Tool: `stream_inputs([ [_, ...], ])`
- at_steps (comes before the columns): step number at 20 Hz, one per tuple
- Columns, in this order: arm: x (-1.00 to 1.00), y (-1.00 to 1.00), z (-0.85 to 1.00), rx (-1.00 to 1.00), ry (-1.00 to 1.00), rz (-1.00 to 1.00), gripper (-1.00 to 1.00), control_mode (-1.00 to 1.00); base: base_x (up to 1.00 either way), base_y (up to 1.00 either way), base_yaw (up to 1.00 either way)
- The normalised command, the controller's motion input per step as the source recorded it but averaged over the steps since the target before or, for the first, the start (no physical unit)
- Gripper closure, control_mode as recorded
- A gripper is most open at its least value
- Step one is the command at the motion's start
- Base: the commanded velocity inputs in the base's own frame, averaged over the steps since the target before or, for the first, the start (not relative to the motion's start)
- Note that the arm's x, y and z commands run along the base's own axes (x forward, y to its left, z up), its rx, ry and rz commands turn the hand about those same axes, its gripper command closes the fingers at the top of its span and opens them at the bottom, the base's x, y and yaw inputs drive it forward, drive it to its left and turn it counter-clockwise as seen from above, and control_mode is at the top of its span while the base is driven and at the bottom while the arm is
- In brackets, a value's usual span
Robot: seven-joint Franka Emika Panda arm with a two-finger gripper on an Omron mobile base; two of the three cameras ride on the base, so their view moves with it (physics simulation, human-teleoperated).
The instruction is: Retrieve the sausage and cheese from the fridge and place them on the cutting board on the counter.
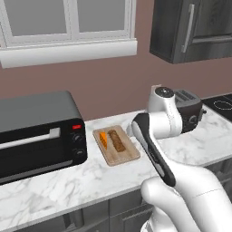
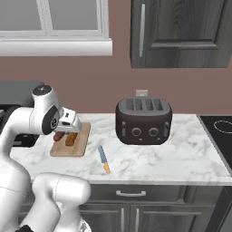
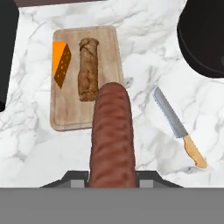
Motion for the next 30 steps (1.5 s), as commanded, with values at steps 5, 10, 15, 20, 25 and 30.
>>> stream_inputs([
  [5, 0.69, 0.0, -0.5, 0.01, 0.13, 0.0, 1.0, -1.0, 0.0, 0.0, 0.0],
  [10, 0.47, 0.0, -0.59, 0.04, 0.02, 0.0, 1.0, -1.0, 0.0, 0.0, 0.0],
  [15, 0.7, 0.0, -0.56, 0.05, 0.0, 0.0, 1.0, -1.0, 0.0, 0.0, 0.0],
  [20, 0.41, 0.0, -0.42, 0.05, 0.0, 0.0, 1.0, -1.0, 0.0, 0.0, 0.0],
  [25, 0.25, 0.01, -0.37, 0.05, -0.02, 0.0, 1.0, -1.0, 0.0, 0.0, 0.0],
  [30, 0.01, 0.06, -0.26, 0.02, -0.02, 0.0, 1.0, -1.0, 0.0, 0.0, 0.0],
])
